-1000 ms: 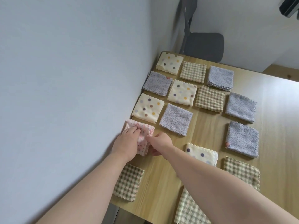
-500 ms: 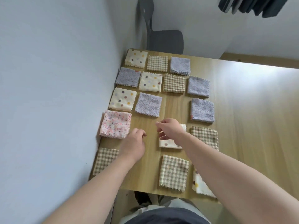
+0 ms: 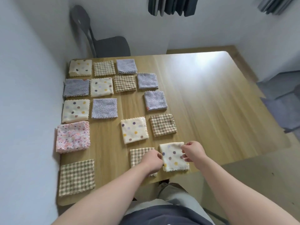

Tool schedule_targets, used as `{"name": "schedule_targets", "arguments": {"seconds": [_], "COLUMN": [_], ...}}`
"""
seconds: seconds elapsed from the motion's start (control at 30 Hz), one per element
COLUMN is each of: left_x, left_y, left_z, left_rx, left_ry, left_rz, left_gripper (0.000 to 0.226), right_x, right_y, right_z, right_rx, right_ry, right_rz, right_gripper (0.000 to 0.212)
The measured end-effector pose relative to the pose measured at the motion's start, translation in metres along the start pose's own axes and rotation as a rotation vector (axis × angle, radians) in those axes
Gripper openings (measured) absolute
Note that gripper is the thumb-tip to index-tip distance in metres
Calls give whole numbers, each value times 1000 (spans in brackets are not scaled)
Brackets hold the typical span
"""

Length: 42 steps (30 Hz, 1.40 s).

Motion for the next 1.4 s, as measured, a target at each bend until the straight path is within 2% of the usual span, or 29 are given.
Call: {"name": "schedule_targets", "arguments": {"seconds": [0.07,0.2,0.3,0.5,0.57,0.7,0.83,0.97,1.1,1.17,1.23,1.4], "left_x": [10,27,33,43,45,49,52,38,-1,-18,-30,-61], "left_y": [-4,-12,-12,-10,-9,-8,-9,-7,3,8,11,12], "left_z": [0,-3,-10,-21,-23,-25,-22,-18,-26,-36,-43,-37], "left_rx": [-37,-139,-202,-290,-337,-380,-444,-506,-417,-286,-211,-198], "left_ry": [-25,66,121,120,151,155,236,360,344,341,416,497], "left_rz": [12,-7,-66,-160,-197,-228,-257,-373,-575,-541,-452,-481], "left_gripper": [30,55,60,56,57,61,62,54,70,75,59,19], "right_x": [-5,0,7,15,12,8,6,2,5,9,11,26], "right_y": [-7,-21,-33,-48,-52,-57,-53,-49,-37,-26,-17,-18], "right_z": [-11,-27,-31,-38,-36,-24,-9,27,76,101,122,152], "right_rx": [-6,38,50,91,20,-134,-181,-407,-610,-691,-730,-663], "right_ry": [118,206,191,39,85,115,82,169,335,413,435,421], "right_rz": [-26,60,128,302,351,385,450,501,611,693,758,779], "right_gripper": [8,15,27,29,29,15,16,31,38,38,39,40]}}
Point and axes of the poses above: each hand's wrist, its own y-axis away from the middle knuckle, its own x-axis out of the palm, z = x × y, the point moved 5 cm from there along -y, towards the middle knuckle, and after that the axes turned 9 degrees about -z, right-handed, at the moved point
